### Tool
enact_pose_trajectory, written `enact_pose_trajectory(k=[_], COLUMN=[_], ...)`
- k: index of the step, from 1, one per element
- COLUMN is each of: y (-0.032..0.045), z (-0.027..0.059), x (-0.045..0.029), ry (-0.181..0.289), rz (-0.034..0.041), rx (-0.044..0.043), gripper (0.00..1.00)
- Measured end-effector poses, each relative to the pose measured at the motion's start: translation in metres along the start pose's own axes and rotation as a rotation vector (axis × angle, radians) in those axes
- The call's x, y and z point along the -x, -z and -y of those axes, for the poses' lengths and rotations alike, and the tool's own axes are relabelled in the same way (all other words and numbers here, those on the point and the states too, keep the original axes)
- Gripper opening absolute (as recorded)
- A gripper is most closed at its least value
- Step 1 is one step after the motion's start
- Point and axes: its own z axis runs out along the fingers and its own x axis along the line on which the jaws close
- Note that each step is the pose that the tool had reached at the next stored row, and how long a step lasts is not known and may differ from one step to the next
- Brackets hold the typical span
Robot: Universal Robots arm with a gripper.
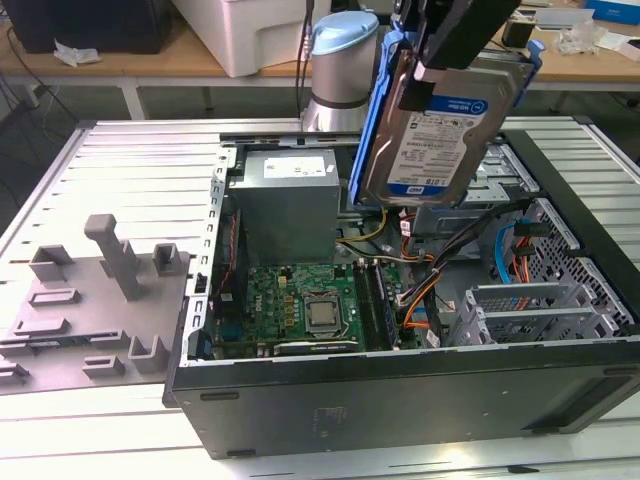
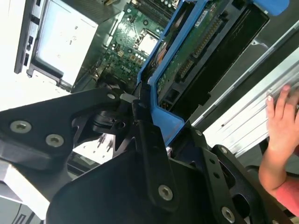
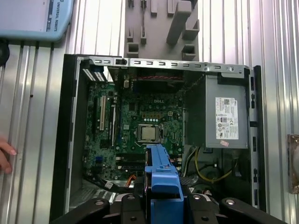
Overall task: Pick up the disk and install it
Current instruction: 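Pick up the disk, then insert the disk into the insertion slot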
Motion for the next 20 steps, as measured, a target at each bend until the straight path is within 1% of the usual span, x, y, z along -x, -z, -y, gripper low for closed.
enact_pose_trajectory(k=[15, 16, 17, 18, 19, 20], y=[0.0001, -0.0001, -0.0004, -0.0007, -0.0008, -0.0008], z=[0.0001, -0.0013, -0.003, -0.0042, -0.0052, -0.0057], x=[-0.0002, -0.0001, 0.0, 0.0001, 0.0001, 0.0001], ry=[0.0, 0.001, 0.004, 0.005, 0.005, 0.005], rz=[-0.0009, -0.0017, -0.0072, -0.0096, -0.0107, -0.0111], rx=[0.0001, -0.0148, -0.0872, -0.1083, -0.1159, -0.12], gripper=[0.37, 0.37, 0.37, 0.37, 0.37, 0.37])
